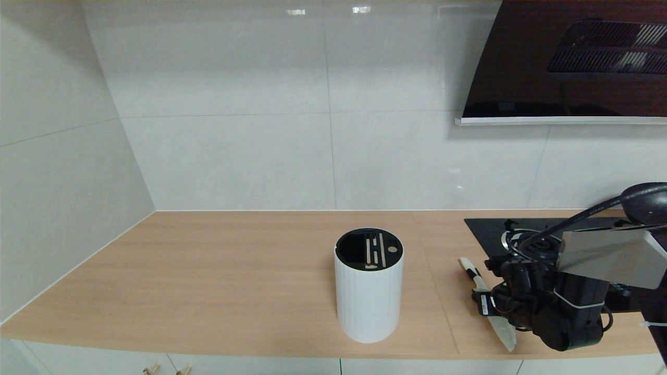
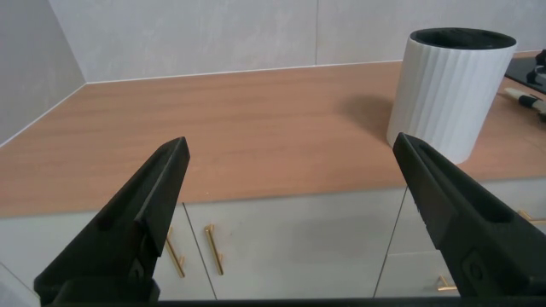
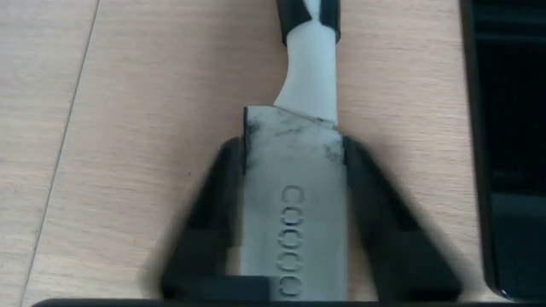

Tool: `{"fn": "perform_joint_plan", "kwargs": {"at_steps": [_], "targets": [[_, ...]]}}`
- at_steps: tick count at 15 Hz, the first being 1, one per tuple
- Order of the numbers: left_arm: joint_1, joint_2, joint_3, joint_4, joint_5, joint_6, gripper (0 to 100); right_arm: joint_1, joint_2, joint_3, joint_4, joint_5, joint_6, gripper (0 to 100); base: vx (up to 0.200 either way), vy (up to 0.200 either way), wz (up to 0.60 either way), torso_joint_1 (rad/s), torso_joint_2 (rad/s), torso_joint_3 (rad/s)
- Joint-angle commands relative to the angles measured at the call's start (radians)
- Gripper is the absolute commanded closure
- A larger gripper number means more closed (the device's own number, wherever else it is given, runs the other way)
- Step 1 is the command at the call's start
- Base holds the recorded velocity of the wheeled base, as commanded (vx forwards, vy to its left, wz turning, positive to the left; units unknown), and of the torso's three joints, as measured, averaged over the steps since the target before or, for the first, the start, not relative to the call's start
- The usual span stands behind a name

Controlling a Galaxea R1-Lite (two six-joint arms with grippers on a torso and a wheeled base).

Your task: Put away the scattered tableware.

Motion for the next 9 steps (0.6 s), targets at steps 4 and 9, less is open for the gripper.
{"fn": "perform_joint_plan", "kwargs": {"at_steps": [4,9], "targets": [[0.0,0.0,0.0,0.0,0.0,0.0,0,0.0,-0.001,-0.006,-0.001,0.0,0.0,100,0.0,0.0,0.0,0.0,0.0,0.0],[0.0,0.0,0.0,0.0,0.0,0.0,0,0.0,-0.152,0.049,-0.002,-0.036,0.009,100,0.0,0.0,0.0,0.0,0.0,0.0]]}}
